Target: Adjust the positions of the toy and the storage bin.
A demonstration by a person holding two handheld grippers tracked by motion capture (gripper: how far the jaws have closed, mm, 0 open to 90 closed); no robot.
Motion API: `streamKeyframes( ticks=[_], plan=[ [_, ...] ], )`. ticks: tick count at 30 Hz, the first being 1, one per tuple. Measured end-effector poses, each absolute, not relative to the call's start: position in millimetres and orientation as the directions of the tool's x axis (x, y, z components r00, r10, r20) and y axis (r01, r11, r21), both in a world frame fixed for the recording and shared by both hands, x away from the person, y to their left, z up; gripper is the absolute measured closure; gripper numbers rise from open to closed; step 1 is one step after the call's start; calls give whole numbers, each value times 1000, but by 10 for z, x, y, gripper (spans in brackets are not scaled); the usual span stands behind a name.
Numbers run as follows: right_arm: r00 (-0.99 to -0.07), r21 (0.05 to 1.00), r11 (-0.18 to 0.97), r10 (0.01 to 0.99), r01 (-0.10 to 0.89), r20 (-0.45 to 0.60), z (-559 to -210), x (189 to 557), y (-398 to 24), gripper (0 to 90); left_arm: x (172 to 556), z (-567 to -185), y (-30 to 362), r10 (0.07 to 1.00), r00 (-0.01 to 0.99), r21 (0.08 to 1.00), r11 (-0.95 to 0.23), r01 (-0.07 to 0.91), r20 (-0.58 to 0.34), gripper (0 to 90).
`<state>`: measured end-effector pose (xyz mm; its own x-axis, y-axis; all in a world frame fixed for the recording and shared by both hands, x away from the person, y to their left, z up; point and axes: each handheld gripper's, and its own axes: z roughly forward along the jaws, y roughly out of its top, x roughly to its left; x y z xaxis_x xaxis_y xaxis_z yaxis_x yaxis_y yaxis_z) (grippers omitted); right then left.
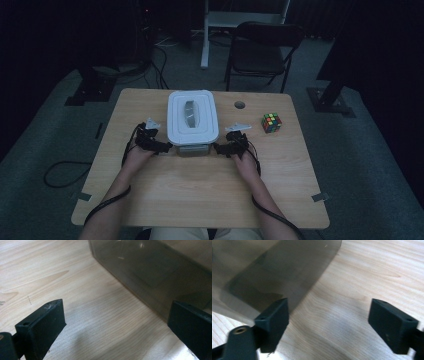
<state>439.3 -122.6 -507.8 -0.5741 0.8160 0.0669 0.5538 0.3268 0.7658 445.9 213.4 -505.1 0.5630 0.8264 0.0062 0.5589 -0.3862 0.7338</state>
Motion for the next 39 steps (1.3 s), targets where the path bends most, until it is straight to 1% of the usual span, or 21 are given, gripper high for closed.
streamKeyframes(
  ticks=[2,5,8,12,15,17,20,21,24,26,28,32,34,36,37,39],
  plan=[
    [-566,760,311,820,570,89,-5125,4417,-1246,135,4475,-5115,2156,834,551,745,-382,548,23,20],
    [-530,752,283,842,595,103,-5161,4475,-1288,134,4525,-5162,2233,853,521,769,-315,556,-28,20],
    [-498,767,239,859,595,119,-5124,4538,-1331,134,4578,-5168,2301,866,499,777,-287,560,-39,20],
    [-472,769,196,868,609,153,-5085,4649,-1351,146,4660,-5163,2375,878,478,783,-273,559,-35,21],
    [-460,756,193,874,626,158,-5084,4743,-1337,146,4725,-5148,2395,883,470,772,-286,568,-18,21],
    [-459,751,197,875,631,156,-5081,4797,-1328,146,4775,-5130,2404,882,469,767,-273,580,-41,21],
    [-443,751,185,883,634,156,-5057,4884,-1333,145,4838,-5091,2407,887,459,773,-261,579,-44,20],
    [-437,753,177,885,633,159,-5048,4900,-1338,145,4865,-5074,2414,888,454,780,-240,578,-63,21],
    [-420,760,146,890,633,179,-5007,4967,-1365,145,4918,-5044,2415,892,450,780,-246,575,-50,21],
    [-413,759,136,892,636,186,-4988,5010,-1368,145,4952,-5021,2409,893,447,774,-243,585,-58,21],
    [-417,762,113,882,638,218,-4968,5043,-1360,140,4966,-4975,2385,895,442,783,-238,574,-52,20],
    [-416,775,100,882,624,221,-4923,5064,-1304,138,5018,-4896,2293,889,456,784,-251,568,-46,20],
    [-423,779,97,877,619,227,-4901,5067,-1266,138,5026,-4874,2258,882,468,790,-246,561,-58,20],
    [-444,783,101,865,614,236,-4888,5066,-1239,136,5031,-4858,2216,879,475,785,-265,561,-43,20],
    [-453,782,106,858,615,241,-4882,5067,-1227,159,5034,-4855,2212,879,477,783,-276,558,-31,20],
    [-452,783,107,860,613,237,-4871,5059,-1222,174,5029,-4847,2217,873,487,783,-279,556,-35,20]
  ],
)
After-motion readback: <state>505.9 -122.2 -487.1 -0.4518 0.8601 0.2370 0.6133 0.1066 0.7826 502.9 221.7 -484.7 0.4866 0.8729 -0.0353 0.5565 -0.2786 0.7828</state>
